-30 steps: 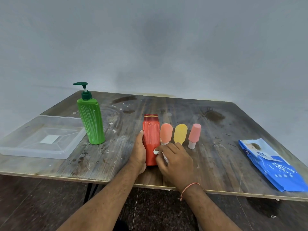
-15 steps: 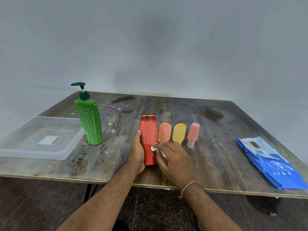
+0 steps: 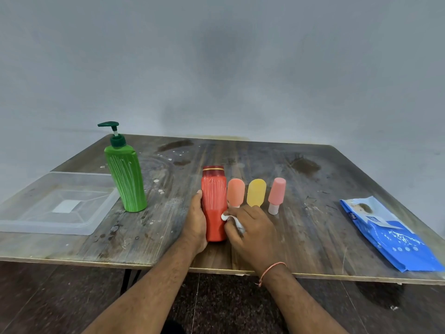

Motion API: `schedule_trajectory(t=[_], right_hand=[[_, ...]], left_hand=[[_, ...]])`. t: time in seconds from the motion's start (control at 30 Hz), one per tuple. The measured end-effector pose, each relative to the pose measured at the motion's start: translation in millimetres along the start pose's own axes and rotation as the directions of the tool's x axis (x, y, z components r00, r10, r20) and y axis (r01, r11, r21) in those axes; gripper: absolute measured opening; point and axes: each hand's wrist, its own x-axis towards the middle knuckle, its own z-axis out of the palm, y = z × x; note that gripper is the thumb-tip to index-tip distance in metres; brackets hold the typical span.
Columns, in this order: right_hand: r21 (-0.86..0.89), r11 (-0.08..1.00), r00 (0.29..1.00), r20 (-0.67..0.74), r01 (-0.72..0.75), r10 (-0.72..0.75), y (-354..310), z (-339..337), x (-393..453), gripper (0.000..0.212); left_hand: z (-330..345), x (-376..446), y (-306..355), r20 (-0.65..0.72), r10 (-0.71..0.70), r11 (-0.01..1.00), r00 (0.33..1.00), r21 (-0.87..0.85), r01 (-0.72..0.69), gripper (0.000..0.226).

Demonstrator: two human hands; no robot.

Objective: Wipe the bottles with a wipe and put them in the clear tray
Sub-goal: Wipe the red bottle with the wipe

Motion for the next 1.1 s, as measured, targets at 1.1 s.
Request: schedule_trajectory(t=[1.1], right_hand=[[0.000,0.992,0.992,-0.036,-0.124,0.124,2.1,0.5,-0.4,0.021]], left_hand=[[8.0,-6.7,2.9,0.020,-0.010,0.998,1.000,0.064,0.009,0.060]])
